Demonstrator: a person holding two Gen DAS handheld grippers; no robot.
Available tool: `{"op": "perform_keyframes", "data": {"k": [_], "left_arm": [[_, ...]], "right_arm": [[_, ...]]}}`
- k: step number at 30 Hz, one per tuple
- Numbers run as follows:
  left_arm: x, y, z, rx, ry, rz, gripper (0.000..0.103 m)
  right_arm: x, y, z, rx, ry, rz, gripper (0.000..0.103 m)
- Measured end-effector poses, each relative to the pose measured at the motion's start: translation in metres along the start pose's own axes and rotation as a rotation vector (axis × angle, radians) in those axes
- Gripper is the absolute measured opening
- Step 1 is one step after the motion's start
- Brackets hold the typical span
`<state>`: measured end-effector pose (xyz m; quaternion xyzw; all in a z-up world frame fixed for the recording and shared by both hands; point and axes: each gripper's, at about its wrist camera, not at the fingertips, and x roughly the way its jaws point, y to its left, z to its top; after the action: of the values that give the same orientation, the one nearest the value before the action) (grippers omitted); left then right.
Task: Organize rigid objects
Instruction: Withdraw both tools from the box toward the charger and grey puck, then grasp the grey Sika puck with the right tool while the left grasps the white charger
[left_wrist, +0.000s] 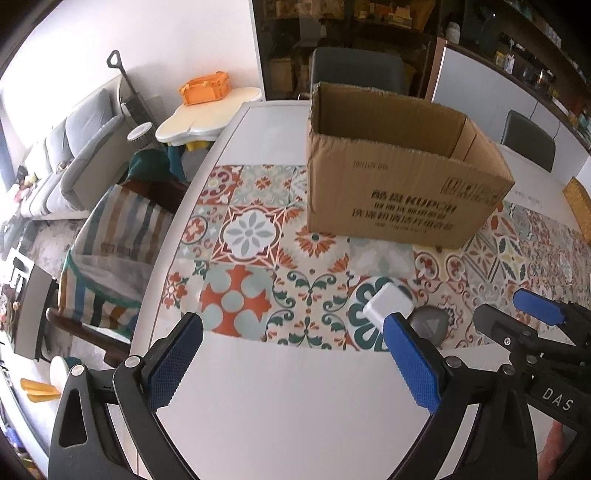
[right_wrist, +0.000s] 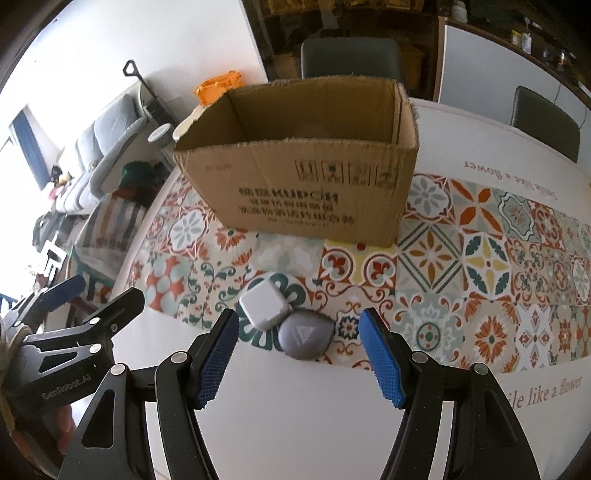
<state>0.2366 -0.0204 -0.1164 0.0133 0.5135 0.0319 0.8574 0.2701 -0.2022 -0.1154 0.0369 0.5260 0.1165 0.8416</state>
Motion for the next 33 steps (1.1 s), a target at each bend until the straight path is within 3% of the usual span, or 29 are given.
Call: {"op": "perform_keyframes", "data": {"k": [15, 33], "left_arm": [[0.034, 0.001, -0.024, -0.019, 0.092, 0.040, 0.100], [0.076, -0.003, -0.041, -0.027, 0.188, 0.068, 0.100]], "right_arm": [[0.044, 0.003, -0.015, -0.052, 0.116, 0.027, 0.067], [0.098, 0.003, -0.019, -0.127, 0.218, 0.001, 0.067]]}}
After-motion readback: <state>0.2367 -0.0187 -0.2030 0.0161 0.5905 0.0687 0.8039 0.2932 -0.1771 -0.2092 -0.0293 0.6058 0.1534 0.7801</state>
